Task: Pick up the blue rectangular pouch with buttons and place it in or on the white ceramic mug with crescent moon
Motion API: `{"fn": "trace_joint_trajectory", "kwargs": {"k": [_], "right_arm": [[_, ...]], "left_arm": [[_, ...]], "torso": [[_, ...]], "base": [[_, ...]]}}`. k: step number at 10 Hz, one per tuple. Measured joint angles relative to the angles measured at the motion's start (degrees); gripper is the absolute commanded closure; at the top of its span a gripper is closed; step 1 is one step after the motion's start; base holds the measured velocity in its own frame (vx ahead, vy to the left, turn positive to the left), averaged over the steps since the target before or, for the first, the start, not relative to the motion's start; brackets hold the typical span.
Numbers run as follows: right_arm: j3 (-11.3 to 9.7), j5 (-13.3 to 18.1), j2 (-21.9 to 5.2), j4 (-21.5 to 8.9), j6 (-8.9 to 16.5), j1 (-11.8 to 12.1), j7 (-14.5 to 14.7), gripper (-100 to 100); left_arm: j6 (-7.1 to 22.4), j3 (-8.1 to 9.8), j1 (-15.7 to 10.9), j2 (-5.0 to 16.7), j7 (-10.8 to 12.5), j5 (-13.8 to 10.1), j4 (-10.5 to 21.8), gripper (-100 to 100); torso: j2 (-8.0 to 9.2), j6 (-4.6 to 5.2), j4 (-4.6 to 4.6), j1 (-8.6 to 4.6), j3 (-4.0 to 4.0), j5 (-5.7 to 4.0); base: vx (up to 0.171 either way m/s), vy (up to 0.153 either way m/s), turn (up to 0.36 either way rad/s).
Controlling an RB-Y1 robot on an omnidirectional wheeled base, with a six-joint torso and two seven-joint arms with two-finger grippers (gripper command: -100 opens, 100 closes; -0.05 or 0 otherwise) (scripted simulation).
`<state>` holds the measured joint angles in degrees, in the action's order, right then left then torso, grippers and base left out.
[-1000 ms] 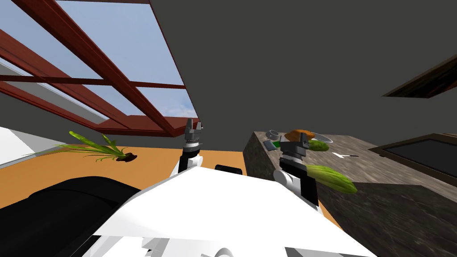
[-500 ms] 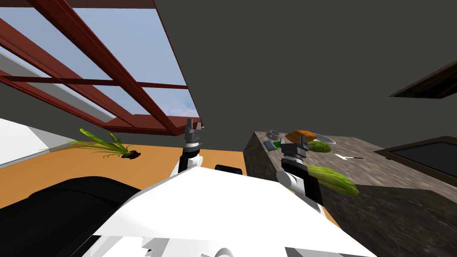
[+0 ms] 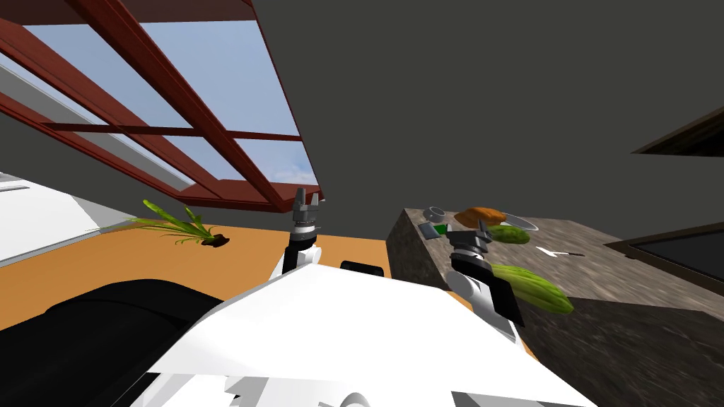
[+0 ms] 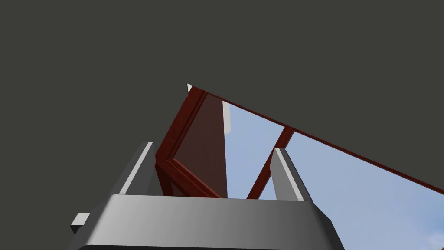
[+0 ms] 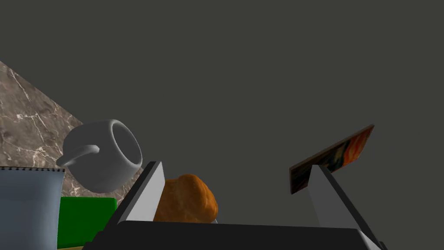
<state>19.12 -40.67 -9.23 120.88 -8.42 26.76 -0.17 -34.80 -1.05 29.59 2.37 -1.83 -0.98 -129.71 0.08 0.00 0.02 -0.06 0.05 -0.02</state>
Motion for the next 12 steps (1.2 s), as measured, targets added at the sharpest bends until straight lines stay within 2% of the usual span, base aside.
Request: {"fn": "trace_joint_trajectory", "kwargs": {"k": [2,4,7,9,12], "right_arm": [[1.8,-3.5,-0.5,-1.8,2.3,-0.6,-0.9,-100],[2.4,-6.2,-0.9,-3.1,3.2,-0.8,-1.5,-100],[5.1,-11.0,-0.9,-5.9,6.8,-1.9,-2.6,-100],[5.9,-13.9,-1.6,-7.3,8.0,-2.2,-3.3,-100],[8.7,-18.7,-1.5,-10.6,12.0,-3.7,-4.5,-100]], "left_arm": [[0.0,0.00,0.0,0.0,0.0,0.0,0.0,0],[0.0,0.00,0.0,0.0,0.0,0.0,0.0,0],[0.0,0.00,0.0,0.0,0.0,0.0,0.0,0],[0.0,0.00,0.0,0.0,0.0,0.0,0.0,0],[0.0,0.00,0.0,0.0,0.0,0.0,0.0,0]], "torso": [[0.00,0.00,0.00,-0.02,0.00,0.00],[-0.04,0.01,-0.01,0.03,-0.02,0.01],[0.00,0.00,0.00,0.01,0.00,0.00],[-0.03,0.01,0.00,0.04,-0.01,0.01],[0.00,0.00,0.00,0.00,0.00,0.00]], "base": [[-0.023,-0.014,0.049],[-0.012,-0.004,0.035],[-0.027,-0.007,0.042],[-0.017,-0.002,0.028],[-0.025,-0.011,0.050]]}}
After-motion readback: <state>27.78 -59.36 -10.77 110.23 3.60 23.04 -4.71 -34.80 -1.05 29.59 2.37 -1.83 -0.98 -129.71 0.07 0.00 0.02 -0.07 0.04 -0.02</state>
